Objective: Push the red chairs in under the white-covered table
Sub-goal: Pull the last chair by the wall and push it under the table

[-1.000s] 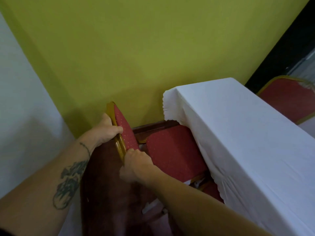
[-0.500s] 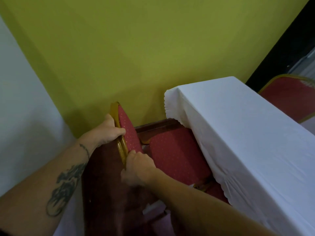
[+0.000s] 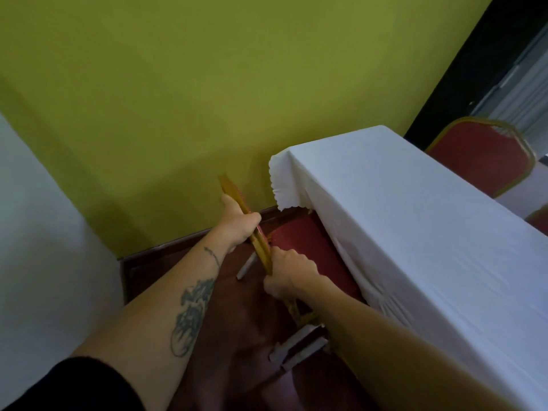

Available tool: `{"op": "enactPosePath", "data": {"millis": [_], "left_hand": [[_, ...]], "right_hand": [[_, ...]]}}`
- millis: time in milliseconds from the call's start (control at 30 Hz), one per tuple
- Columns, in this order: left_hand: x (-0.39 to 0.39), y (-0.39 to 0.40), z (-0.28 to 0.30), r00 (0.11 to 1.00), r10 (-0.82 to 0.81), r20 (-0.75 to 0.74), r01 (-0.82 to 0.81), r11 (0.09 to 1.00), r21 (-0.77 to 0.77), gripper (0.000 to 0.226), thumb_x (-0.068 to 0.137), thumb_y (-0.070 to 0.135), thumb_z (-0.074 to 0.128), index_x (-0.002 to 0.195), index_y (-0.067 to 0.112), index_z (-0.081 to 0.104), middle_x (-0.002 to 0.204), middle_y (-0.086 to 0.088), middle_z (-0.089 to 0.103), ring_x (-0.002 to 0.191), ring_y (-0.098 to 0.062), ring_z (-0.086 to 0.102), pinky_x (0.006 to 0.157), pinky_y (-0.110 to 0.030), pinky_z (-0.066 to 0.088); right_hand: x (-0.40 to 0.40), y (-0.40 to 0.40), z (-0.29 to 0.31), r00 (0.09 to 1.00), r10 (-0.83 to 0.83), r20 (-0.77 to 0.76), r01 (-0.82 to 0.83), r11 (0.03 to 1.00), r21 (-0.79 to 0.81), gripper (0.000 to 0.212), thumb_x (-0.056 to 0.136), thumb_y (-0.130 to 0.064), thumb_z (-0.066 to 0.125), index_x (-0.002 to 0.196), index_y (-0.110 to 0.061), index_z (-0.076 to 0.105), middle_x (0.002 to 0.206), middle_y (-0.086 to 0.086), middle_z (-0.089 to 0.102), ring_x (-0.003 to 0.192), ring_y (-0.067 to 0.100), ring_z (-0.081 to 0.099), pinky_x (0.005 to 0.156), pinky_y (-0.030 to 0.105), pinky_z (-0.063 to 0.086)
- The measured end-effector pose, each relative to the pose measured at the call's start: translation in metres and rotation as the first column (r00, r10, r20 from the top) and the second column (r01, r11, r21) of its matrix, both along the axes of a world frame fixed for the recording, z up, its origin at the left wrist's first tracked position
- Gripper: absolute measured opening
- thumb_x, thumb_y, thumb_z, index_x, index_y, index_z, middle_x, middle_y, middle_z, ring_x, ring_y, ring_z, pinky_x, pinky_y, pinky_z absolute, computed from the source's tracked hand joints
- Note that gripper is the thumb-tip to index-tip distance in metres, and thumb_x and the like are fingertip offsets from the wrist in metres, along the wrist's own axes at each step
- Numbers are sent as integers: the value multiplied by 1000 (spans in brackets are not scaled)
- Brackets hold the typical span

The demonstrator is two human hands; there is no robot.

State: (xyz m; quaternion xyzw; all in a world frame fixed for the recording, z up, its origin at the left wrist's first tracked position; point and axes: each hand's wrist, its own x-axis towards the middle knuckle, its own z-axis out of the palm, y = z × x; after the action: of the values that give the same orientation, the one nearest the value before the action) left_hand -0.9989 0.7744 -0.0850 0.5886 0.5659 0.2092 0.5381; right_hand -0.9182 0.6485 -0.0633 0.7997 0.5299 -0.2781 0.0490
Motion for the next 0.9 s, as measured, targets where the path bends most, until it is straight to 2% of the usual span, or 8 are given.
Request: {"op": "enactPosePath", "data": {"millis": [200,267,367,467,533,600,700,900], "left_hand": [[20,-2,-4,999,20,45,-21,1000,17,94,93,12,59,158,3,-9,149,-3,32,128,-25,44,102,-35,42],[17,-3,-7,994,52,95,-52,999,-7,86,88,17,63,157,7,12,144,-5,44,125,-26,49,108,-44,44],[15,-24,-21,968,121,219,-85,982,-168,41,90,32,68,121,8,56,103,-7,64,92,-22,63,85,-45,54],[19,-59,-37,940,127,316,-12,940,-342,52,86,40,67,125,6,56,84,-8,63,71,-23,64,58,-31,48],[29,-71,-46,911,227,345,-74,912,-404,60,80,38,66,132,10,53,89,-7,63,81,-27,65,66,-37,53],[41,-74,-51,870,357,341,-189,879,-438,66,66,44,66,126,19,56,98,-10,65,102,-35,65,90,-51,53],[54,-76,-60,780,524,343,-363,825,-433,73,53,49,63,121,24,61,122,-17,68,128,-49,52,107,-67,40],[68,-88,-48,696,616,370,-492,784,-380,56,69,32,62,125,22,64,112,-8,71,100,-30,68,96,-55,54]], "right_hand": [[15,-6,-7,1000,-7,-7,7,997,79,37,90,-35,58,123,-18,51,105,5,57,103,33,64,85,45,53],[18,-12,-9,1000,5,-27,-2,994,110,41,92,-41,57,126,-20,50,100,2,53,96,28,62,81,42,51],[24,-31,-13,996,-16,-83,26,992,121,50,95,-50,54,136,-22,46,96,-3,52,82,17,55,73,36,44],[30,-55,-22,996,-22,-84,29,995,91,36,93,-44,56,124,-25,51,98,-3,58,80,16,58,67,31,47],[37,-72,-27,999,-23,-48,22,999,-23,31,88,-43,59,112,-23,53,102,0,60,88,20,62,75,36,52],[47,-91,-33,999,23,45,-13,979,-203,42,87,-43,61,121,-19,53,118,4,61,106,27,62,90,42,52],[60,-112,-45,994,21,103,13,948,-318,40,95,-31,56,130,-12,56,131,8,60,117,31,61,87,39,48],[71,-101,-49,998,-4,56,15,977,-211,18,89,-28,60,101,-15,64,107,6,68,95,28,67,77,38,53]]}}
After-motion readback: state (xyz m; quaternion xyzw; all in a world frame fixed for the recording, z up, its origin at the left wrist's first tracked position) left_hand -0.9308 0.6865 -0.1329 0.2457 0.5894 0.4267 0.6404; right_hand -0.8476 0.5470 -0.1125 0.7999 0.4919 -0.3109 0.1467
